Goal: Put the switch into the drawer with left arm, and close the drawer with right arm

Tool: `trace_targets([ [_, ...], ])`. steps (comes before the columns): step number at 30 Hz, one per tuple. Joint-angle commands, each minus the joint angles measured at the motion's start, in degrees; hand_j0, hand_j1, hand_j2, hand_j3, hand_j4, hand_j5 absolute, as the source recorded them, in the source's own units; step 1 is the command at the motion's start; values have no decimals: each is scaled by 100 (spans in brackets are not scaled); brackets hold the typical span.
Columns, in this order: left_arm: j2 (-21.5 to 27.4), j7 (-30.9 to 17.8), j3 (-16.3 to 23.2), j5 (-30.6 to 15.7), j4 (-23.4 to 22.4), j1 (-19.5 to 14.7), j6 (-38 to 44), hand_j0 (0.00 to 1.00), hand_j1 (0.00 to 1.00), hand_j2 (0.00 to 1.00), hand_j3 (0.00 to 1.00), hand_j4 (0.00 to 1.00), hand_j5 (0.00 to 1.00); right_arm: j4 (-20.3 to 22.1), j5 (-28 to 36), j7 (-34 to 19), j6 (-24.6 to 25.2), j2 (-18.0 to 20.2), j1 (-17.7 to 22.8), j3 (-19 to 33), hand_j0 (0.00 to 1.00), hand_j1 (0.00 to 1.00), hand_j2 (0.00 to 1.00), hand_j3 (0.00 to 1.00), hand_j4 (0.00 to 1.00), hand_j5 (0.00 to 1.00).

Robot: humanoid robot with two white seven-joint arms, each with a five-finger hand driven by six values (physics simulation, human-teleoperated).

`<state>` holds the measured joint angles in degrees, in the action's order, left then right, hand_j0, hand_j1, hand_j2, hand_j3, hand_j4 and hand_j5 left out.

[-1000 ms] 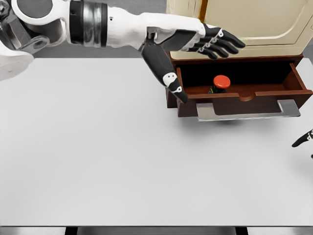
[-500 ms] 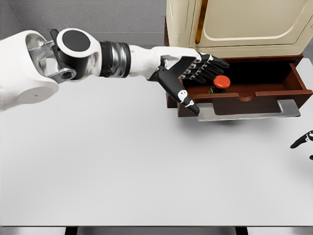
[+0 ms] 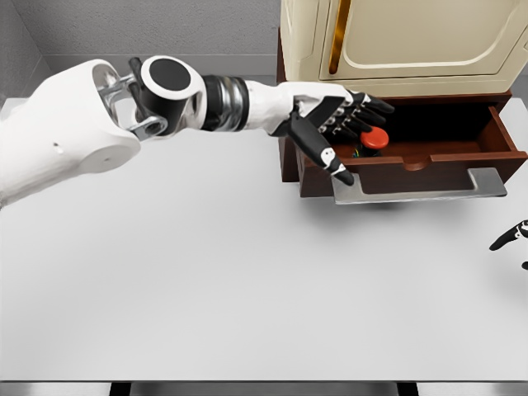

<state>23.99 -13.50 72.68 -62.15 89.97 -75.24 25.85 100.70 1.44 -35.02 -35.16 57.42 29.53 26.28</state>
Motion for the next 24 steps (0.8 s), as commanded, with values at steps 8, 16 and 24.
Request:
trace_targets([
  [8, -395, -47, -8, 142, -454, 26, -10, 100, 100, 100, 100, 100, 100, -6, 41, 2, 16, 6, 0, 0, 64, 64, 64, 64, 64, 64],
  [16, -1010, -47, -87, 142, -929, -53, -10, 100, 100, 100, 100, 100, 100, -6, 41, 2, 16, 6, 0, 0, 65, 65, 65, 65, 65, 65],
  [24, -1003, -74, -201, 168, -703, -53, -239, 100, 100, 100, 100, 100, 100, 3, 41, 2, 16, 6, 0, 0, 65, 65, 65, 65, 65, 65],
])
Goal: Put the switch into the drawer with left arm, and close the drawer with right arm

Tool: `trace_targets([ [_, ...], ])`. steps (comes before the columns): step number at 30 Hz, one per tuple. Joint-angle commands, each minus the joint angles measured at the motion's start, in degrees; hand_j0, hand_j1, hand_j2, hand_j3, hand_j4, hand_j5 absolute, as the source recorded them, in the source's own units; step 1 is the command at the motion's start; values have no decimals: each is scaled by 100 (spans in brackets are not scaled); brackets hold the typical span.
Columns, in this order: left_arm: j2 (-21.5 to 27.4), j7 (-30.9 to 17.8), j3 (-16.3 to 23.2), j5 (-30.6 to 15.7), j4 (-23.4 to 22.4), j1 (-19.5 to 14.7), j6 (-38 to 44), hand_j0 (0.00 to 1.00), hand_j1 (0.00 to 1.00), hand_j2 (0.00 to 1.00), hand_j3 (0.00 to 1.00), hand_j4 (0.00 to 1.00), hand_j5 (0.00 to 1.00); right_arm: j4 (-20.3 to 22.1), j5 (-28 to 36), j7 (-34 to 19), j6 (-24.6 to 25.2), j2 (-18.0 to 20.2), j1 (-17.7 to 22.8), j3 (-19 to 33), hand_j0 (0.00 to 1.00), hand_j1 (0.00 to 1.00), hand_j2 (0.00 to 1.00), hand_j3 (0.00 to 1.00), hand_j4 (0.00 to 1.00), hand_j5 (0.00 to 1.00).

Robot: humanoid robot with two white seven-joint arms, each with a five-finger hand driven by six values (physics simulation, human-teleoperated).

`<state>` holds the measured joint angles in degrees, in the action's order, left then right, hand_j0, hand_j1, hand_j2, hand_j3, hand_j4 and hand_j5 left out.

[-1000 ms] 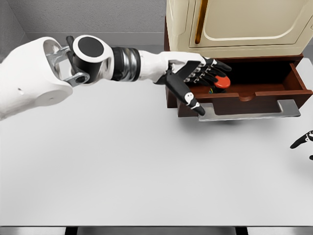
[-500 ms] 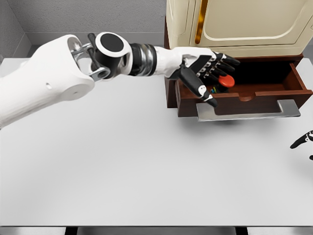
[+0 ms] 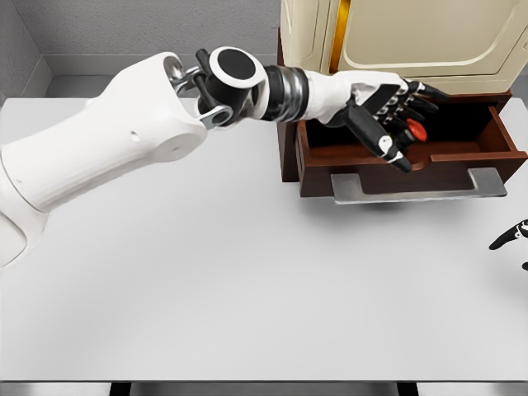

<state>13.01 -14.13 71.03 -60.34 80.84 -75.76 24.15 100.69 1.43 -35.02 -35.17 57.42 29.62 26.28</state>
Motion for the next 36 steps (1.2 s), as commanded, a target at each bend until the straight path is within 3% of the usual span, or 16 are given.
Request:
trace_targets([
  [1, 465, 6, -37, -4, 827, 9, -173, 100, 100, 100, 100, 100, 100, 3, 41, 2, 17, 6, -9, 0, 65, 65, 65, 65, 65, 65],
  [3, 1010, 6, -37, -4, 1452, 9, -815, 100, 100, 100, 100, 100, 100, 3, 41, 2, 17, 6, -9, 0, 63, 63, 63, 63, 63, 63],
  [6, 967, -2, -37, 14, 1373, 26, -833, 100, 100, 100, 100, 100, 100, 3, 41, 2, 17, 6, -17, 0, 56, 56, 56, 56, 56, 56],
  [8, 1028, -37, -72, -4, 961, 26, -842, 100, 100, 100, 100, 100, 100, 3, 41, 2, 17, 15, -26, 0, 55, 55, 55, 55, 55, 55],
  [9, 967, -590, -186, 5, 170, 26, -868, 100, 100, 100, 100, 100, 100, 3, 41, 2, 17, 15, -26, 0, 53, 53, 53, 53, 53, 53],
  [10, 914, -1004, -195, 13, -200, 44, -973, 100, 100, 100, 100, 100, 100, 3, 41, 2, 17, 15, -26, 0, 49, 49, 49, 49, 49, 49],
  [16, 914, -1040, -125, 75, -59, 211, -1026, 100, 100, 100, 100, 100, 100, 3, 41, 2, 17, 15, -26, 0, 49, 49, 49, 49, 49, 49],
  [17, 914, -1040, -3, 276, 72, 255, -1009, 100, 100, 100, 100, 100, 100, 3, 41, 2, 17, 15, -26, -9, 49, 49, 49, 49, 49, 49],
  [19, 1046, -1022, 69, 312, 766, 290, -763, 100, 100, 100, 100, 100, 100, 3, 41, 2, 17, 15, -26, -27, 50, 50, 50, 50, 50, 50],
  [22, 1037, -996, 68, 295, 802, 290, -508, 100, 100, 100, 100, 100, 100, 3, 41, 2, 17, 15, -26, -27, 50, 50, 50, 50, 50, 50],
  [24, 975, -987, 60, 312, 653, 290, -508, 100, 100, 100, 100, 100, 100, 3, 41, 2, 17, 15, -17, -27, 50, 50, 50, 50, 50, 50],
  [28, 712, -1013, 42, 330, -217, 308, -552, 100, 100, 100, 100, 100, 100, 3, 41, 2, 17, 15, -26, -27, 50, 50, 50, 50, 50, 50],
  [35, 325, -1022, 33, 391, -472, 316, -578, 100, 100, 100, 100, 100, 100, 3, 41, 2, 17, 15, -26, -44, 50, 50, 50, 50, 50, 50],
  [36, 167, -1031, 33, 470, -709, 308, -578, 100, 100, 100, 100, 100, 100, 3, 41, 2, 17, 15, -26, -44, 50, 50, 50, 50, 50, 50],
])
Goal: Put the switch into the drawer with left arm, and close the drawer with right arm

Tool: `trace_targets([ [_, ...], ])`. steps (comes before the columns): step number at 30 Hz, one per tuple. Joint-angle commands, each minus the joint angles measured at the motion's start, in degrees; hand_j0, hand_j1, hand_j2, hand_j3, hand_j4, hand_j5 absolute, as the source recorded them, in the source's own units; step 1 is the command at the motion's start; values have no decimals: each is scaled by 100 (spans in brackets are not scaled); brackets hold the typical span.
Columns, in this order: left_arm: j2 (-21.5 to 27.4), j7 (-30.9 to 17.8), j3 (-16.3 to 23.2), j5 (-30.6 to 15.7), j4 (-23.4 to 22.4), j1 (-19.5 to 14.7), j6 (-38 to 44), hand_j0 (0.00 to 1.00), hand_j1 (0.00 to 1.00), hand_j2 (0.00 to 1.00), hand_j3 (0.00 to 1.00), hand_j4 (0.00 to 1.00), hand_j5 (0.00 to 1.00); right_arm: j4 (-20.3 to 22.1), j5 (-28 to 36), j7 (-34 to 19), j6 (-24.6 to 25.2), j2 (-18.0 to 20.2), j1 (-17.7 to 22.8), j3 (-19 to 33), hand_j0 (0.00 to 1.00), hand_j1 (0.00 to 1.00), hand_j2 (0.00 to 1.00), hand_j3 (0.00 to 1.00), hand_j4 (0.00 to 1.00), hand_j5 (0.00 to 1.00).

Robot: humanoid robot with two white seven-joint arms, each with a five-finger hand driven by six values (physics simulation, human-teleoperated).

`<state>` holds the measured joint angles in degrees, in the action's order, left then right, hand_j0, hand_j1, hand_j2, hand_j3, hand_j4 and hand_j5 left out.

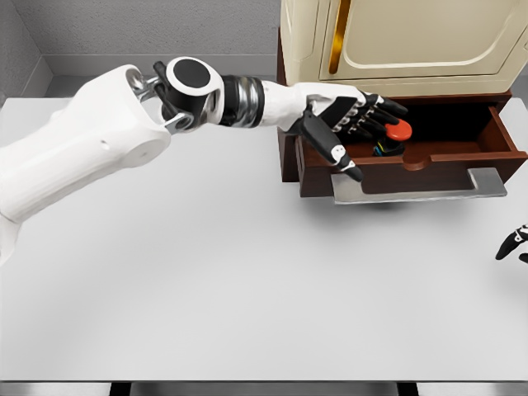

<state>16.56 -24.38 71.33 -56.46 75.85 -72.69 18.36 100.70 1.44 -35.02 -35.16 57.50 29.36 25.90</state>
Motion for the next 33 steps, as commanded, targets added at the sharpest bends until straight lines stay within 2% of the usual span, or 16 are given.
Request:
trace_targets([
  [1, -328, -23, 4, 82, -430, 0, -17, 100, 100, 100, 100, 100, 100, 2, 41, 2, 16, 7, 0, -6, 50, 50, 50, 50, 50, 50],
  [7, -856, -40, -14, 117, -1037, -79, -70, 100, 100, 100, 100, 100, 100, 2, 41, 2, 16, 7, 0, -32, 50, 50, 50, 50, 50, 50],
  [13, -1410, -154, -137, 126, -1257, -123, -61, 100, 100, 100, 100, 100, 100, 2, 41, 2, 16, 7, 0, -41, 51, 51, 51, 51, 51, 51],
  [16, -1366, -989, -444, 135, -1239, -255, -105, 100, 100, 100, 100, 100, 100, 2, 41, 2, 16, 7, -17, -41, 50, 50, 50, 50, 50, 50],
  [18, -1226, -1062, -444, 284, -1020, -290, -237, 100, 100, 100, 100, 100, 100, 2, 41, 2, 16, 7, -44, -41, 49, 49, 49, 49, 49, 49],
  [19, -954, -1062, -444, 355, -494, -264, -245, 100, 100, 100, 100, 100, 100, 2, 41, 2, 16, 7, -53, -50, 48, 48, 48, 48, 48, 48],
  [20, -288, -1062, -444, 355, 427, -264, -333, 100, 100, 100, 100, 100, 100, 2, 41, 2, 16, 24, -62, -67, 47, 47, 47, 47, 47, 47],
  [21, 582, -1062, -427, 355, 1359, -255, -570, 100, 100, 100, 100, 100, 100, 2, 41, 2, 16, 24, -88, -76, 45, 45, 45, 45, 45, 45],
  [23, 2183, -1062, -400, 363, 2364, -88, -1299, 100, 100, 100, 100, 100, 100, 2, 41, 2, 16, 68, -123, -76, 45, 45, 45, 45, 45, 45],
  [24, 2834, -1062, -392, 381, 2513, -9, -1975, 100, 100, 100, 100, 100, 100, 2, 41, 2, 16, 147, -149, -76, 45, 45, 45, 45, 45, 45],
  [25, 3555, -1062, -392, 390, 2514, 0, -3029, 100, 100, 100, 100, 100, 100, 11, 41, 2, 16, 156, -184, -85, 45, 45, 45, 45, 45, 45],
  [27, 5058, -1062, -365, 390, 2487, 378, -5165, 100, 100, 100, 100, 100, 100, 11, 41, 2, 16, 165, -290, -85, 45, 45, 45, 45, 45, 45],
  [29, 5288, -1062, -5, 565, 2408, 475, -5336, 100, 100, 100, 100, 100, 100, 11, 41, 2, 16, 367, -369, -138, 45, 45, 45, 45, 45, 45],
  [30, 5288, -1062, -5, 1214, 2224, 466, -5336, 100, 100, 100, 100, 100, 100, 11, 41, 2, 16, 367, -395, -182, 45, 45, 45, 45, 45, 45],
  [32, 5244, -1062, -5, 3201, 2162, 466, -5336, 100, 100, 100, 100, 100, 100, 11, 41, 2, 16, 376, -466, -199, 45, 45, 45, 45, 45, 45],
  [33, 5261, -1062, 4, 3913, 2153, 475, -5336, 100, 100, 100, 100, 100, 100, 11, 41, 2, 16, 507, -536, -199, 45, 45, 45, 45, 45, 45],
])
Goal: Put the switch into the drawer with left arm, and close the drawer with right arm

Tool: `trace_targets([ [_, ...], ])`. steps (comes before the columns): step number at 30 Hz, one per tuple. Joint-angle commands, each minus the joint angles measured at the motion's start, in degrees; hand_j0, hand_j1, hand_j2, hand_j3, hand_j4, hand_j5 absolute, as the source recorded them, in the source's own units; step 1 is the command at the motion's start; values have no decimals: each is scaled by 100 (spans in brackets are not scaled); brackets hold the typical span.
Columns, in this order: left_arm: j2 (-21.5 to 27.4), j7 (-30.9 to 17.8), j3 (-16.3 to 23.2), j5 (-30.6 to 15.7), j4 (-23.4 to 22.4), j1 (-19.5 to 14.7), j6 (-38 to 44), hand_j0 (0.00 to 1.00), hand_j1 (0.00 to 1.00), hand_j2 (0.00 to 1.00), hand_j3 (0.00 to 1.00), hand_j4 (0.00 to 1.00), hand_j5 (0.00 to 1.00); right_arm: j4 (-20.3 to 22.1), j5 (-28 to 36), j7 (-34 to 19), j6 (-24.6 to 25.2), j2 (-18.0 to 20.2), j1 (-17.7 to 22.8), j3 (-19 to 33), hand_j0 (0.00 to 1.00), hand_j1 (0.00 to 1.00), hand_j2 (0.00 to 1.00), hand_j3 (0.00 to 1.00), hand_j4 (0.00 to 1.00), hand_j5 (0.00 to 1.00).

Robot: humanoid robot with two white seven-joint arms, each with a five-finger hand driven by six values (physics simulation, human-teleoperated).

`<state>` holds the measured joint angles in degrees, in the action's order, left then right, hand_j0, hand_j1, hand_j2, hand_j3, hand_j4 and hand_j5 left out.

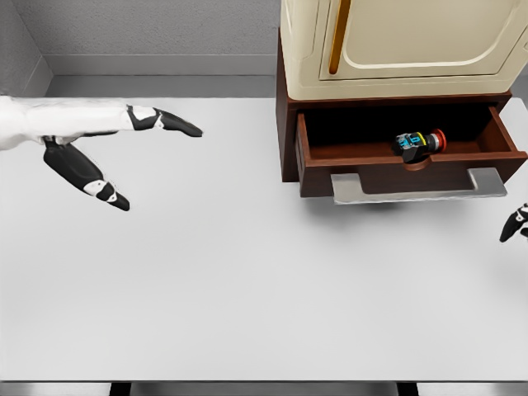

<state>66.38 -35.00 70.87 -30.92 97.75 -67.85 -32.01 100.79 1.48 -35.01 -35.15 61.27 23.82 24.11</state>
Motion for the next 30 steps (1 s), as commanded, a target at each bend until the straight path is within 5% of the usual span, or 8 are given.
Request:
trace_targets([
  [1, 297, 0, 59, 1580, -19, -1, -299, 100, 100, 100, 100, 100, 100, 2, 37, 1, 15, 201, 0, -91, 45, 45, 45, 45, 45, 45],
  [3, 16, 0, 147, 1764, 315, -45, -299, 100, 100, 100, 100, 100, 100, 2, 37, 1, 15, 236, -123, -267, 45, 45, 45, 45, 45, 45],
  [8, -125, 0, 24, 2247, 86, -176, -299, 100, 100, 100, 100, 100, 100, 2, 37, 1, 15, 253, -220, -363, 45, 45, 45, 45, 45, 45],
  [9, -151, 0, -178, 2801, 86, -194, -299, 100, 100, 100, 100, 100, 100, 2, 28, 1, 15, 253, -351, -513, 46, 46, 46, 46, 46, 46],
  [12, -476, 0, -266, 3250, -36, -142, -299, 100, 100, 100, 100, 100, 100, 2, 28, 1, 15, 333, -641, -776, 46, 46, 46, 46, 46, 46],
  [16, -740, 0, -460, 3171, -1214, -10, -299, 100, 100, 100, 100, 100, 100, 2, 28, 1, 15, 341, -721, -847, 46, 46, 46, 46, 46, 46],
  [20, -1180, 0, -609, 3197, -1214, 403, -299, 100, 100, 100, 100, 100, 100, 2, 28, 1, 15, 341, -738, -847, 46, 46, 46, 46, 46, 46],
  [30, -1180, 0, -627, 3171, -1197, 412, -299, 100, 100, 100, 100, 100, 100, 2, 37, 1, 15, 341, -844, -891, 48, 48, 48, 48, 48, 48],
])
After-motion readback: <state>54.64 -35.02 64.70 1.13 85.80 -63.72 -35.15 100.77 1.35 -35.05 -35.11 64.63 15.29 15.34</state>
